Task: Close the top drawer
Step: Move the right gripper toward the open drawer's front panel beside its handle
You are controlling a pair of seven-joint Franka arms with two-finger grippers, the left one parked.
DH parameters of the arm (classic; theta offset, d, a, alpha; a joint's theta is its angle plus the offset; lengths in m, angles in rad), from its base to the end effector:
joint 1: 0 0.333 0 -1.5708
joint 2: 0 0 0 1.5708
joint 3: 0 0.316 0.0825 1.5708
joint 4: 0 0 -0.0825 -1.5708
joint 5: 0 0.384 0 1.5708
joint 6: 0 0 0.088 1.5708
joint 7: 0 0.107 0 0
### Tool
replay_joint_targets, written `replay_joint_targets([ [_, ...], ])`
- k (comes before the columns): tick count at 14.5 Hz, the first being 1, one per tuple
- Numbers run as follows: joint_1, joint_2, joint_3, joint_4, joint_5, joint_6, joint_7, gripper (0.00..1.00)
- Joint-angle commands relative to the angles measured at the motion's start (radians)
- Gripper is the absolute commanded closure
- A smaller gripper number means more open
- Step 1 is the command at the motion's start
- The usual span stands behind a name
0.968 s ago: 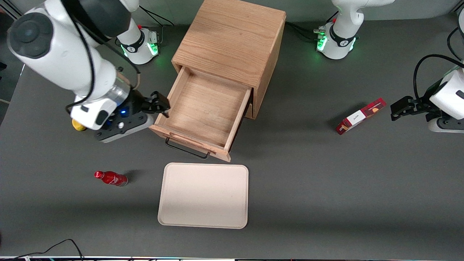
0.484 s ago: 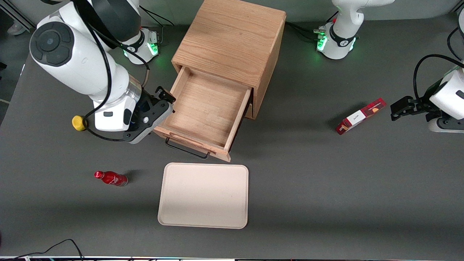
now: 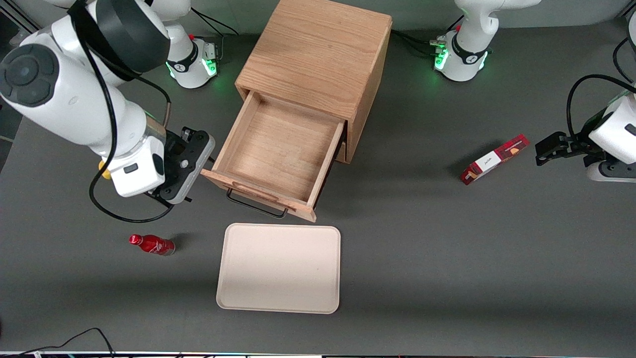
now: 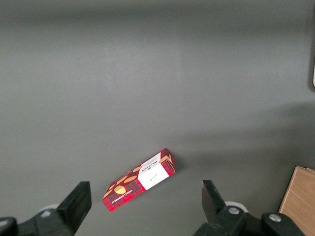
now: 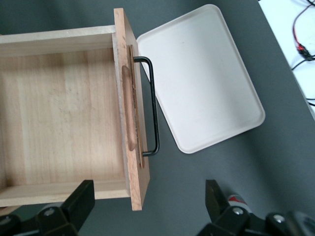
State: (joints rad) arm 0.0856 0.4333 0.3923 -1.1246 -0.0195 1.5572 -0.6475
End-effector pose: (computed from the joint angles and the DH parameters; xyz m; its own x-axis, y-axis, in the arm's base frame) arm 0.6243 0.2504 0.5817 0.4649 0.8788 0.1077 0.8847 -0.4562 -0.0957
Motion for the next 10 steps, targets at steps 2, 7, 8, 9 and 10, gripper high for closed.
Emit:
replay_joint_targets([
  [2, -0.020, 0.062, -0.053, 0.040, 0.124, 0.070, -0.040, 0.00],
  [7, -0.020, 0.183, -0.056, 0.045, 0.233, 0.075, -0.077, 0.00],
  [8, -0.018, 0.205, -0.052, 0.046, 0.233, 0.077, -0.077, 0.00],
  [9, -0.011, 0.218, -0.049, 0.046, 0.233, 0.077, -0.080, 0.00],
  [10, -0.007, 0.244, -0.047, 0.046, 0.233, 0.077, -0.104, 0.00],
])
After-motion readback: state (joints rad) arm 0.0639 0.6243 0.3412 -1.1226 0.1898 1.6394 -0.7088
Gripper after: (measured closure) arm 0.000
